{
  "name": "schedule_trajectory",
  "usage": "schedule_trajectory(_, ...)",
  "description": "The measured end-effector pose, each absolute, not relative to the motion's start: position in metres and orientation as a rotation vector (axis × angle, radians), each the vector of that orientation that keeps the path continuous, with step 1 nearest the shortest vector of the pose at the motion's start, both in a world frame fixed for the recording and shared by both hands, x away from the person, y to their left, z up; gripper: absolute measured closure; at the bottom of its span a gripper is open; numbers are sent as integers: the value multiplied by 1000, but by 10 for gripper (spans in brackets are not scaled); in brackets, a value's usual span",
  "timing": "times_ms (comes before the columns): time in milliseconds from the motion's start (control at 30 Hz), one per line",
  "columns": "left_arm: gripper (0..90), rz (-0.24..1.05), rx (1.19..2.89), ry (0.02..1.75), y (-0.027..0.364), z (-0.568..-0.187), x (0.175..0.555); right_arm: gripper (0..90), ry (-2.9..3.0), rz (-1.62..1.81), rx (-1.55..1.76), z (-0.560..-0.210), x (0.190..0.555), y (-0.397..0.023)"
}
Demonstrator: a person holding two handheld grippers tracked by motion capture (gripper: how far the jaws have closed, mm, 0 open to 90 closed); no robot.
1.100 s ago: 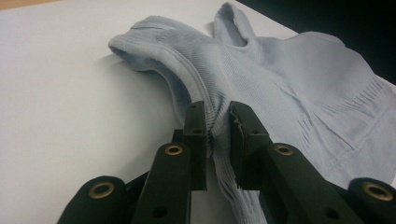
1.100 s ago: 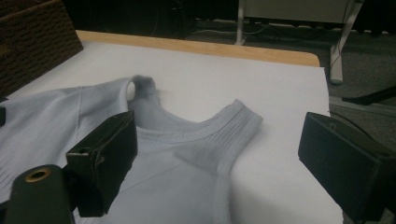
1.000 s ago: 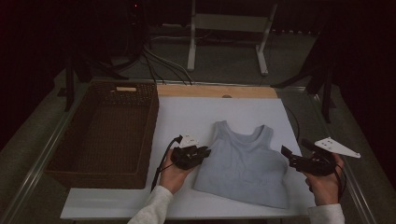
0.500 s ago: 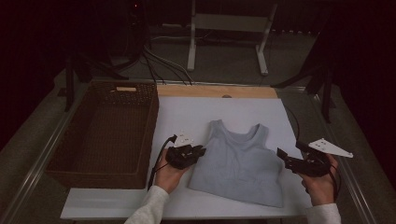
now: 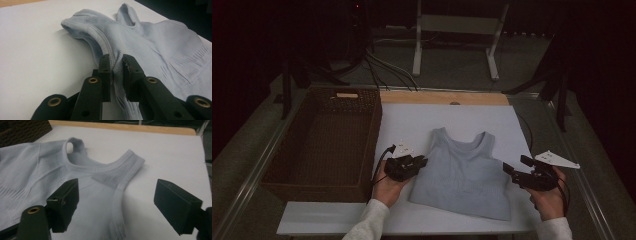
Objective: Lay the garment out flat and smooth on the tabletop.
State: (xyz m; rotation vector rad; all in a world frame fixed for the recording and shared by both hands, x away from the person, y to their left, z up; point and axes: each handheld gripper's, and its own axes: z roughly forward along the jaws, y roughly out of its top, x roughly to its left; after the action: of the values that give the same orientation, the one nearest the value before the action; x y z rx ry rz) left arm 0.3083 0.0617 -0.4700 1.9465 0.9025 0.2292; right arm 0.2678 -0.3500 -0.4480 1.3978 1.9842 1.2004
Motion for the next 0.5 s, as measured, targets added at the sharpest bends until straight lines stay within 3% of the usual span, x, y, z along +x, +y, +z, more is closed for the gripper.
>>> schedule_trajectory(500,785,234,1939,928,72,-472,307,395,2091,1170,1425,-467,274,-348)
